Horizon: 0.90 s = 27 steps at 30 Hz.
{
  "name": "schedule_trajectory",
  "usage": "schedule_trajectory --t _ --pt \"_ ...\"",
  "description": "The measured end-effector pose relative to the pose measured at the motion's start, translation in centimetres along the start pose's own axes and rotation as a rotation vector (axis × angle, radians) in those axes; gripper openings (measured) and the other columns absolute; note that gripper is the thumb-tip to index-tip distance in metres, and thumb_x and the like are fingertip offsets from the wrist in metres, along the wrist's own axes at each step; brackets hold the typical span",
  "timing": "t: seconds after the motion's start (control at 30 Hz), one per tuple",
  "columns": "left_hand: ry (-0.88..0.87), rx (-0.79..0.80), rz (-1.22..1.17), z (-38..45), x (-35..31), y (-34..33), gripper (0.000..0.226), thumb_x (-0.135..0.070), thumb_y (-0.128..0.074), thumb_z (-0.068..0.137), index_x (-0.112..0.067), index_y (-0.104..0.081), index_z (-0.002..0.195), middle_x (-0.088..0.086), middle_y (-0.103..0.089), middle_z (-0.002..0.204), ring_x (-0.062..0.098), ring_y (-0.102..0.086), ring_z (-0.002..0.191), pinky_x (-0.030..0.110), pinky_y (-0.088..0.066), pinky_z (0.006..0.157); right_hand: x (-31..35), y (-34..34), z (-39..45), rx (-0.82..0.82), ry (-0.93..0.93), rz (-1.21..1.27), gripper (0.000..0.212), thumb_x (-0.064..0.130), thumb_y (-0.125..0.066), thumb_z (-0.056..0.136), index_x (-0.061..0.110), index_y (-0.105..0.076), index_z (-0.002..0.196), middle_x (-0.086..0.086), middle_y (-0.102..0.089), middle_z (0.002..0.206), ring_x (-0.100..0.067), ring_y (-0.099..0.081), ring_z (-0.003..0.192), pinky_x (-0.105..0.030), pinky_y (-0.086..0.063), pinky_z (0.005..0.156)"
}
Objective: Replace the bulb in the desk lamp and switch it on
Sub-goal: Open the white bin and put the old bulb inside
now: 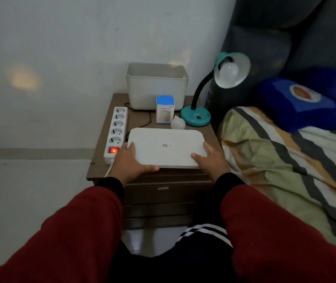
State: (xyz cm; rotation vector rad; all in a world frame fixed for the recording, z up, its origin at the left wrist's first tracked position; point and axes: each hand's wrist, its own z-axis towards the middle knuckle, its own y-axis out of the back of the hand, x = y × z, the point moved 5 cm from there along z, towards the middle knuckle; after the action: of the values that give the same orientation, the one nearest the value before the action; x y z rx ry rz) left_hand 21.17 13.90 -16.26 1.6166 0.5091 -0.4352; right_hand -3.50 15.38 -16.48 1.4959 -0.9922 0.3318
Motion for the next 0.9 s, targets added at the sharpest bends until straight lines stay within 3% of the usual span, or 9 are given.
schedule_trajectory --t 0.13,0.33,0.53,0.67,0.8,0.9 --pt "0.02 0.073 0.041 -0.3 0.2 -0.9 0.115 -0.063 -0.079 0.051 -0.004 -0.033 0.139 0.014 -0.035 0.143 0.028 -0.037 0.13 0.035 -0.035 0.106 -0.6 -0.3 0.2 0.067 -0.025 -0.118 0.068 0.034 -0.06 0.089 0.017 -0.031 0.148 -0.01 -0.032 0.153 -0.027 -0.031 0.14 -0.033 -0.025 0.116" --pt "0.04 0.149 0.121 0.4 -0.1 -1.7 0.103 -0.056 -0.084 0.051 -0.005 -0.04 0.13 0.015 -0.037 0.138 0.027 -0.039 0.126 0.034 -0.038 0.101 -0.2 -1.9 1.4 0.158 -0.004 -0.431 0.056 0.038 -0.044 0.096 0.011 -0.034 0.145 -0.011 -0.035 0.151 -0.027 -0.034 0.138 -0.034 -0.024 0.114" --pt "0.119 0.267 0.26 2.3 -0.4 -1.3 0.083 -0.059 -0.079 0.057 -0.003 -0.054 0.113 0.016 -0.056 0.12 0.026 -0.054 0.108 0.026 -0.041 0.08 1.5 -2.4 3.7 0.224 -0.029 -0.645 0.043 0.031 -0.051 0.091 0.005 -0.052 0.125 -0.015 -0.053 0.133 -0.028 -0.052 0.12 -0.032 -0.042 0.095" --pt "0.117 0.247 0.311 4.7 -1.2 -0.1 0.077 -0.052 -0.073 0.071 0.001 -0.05 0.122 0.019 -0.052 0.128 0.028 -0.05 0.118 0.03 -0.043 0.093 4.1 -1.7 5.4 0.197 0.029 -0.735 0.039 0.025 -0.054 0.091 0.006 -0.053 0.126 -0.012 -0.055 0.131 -0.026 -0.054 0.12 -0.031 -0.044 0.095" --pt "0.077 0.227 0.367 7.3 -3.5 1.7 0.063 -0.043 -0.067 0.081 -0.001 -0.051 0.126 0.014 -0.053 0.13 0.026 -0.051 0.121 0.029 -0.045 0.095 7.3 -1.3 7.3 0.159 0.144 -0.752 0.036 0.023 -0.059 0.087 0.013 -0.057 0.122 -0.006 -0.06 0.126 -0.024 -0.056 0.115 -0.032 -0.046 0.096" --pt "0.032 0.2 0.378 9.4 -5.5 2.9 0.055 -0.04 -0.063 0.085 0.0 -0.054 0.122 0.015 -0.055 0.128 0.027 -0.051 0.121 0.03 -0.045 0.094 9.4 -1.1 8.9 0.132 0.214 -0.783 0.033 0.022 -0.059 0.086 0.009 -0.058 0.117 -0.009 -0.062 0.119 -0.025 -0.059 0.109 -0.03 -0.046 0.083"
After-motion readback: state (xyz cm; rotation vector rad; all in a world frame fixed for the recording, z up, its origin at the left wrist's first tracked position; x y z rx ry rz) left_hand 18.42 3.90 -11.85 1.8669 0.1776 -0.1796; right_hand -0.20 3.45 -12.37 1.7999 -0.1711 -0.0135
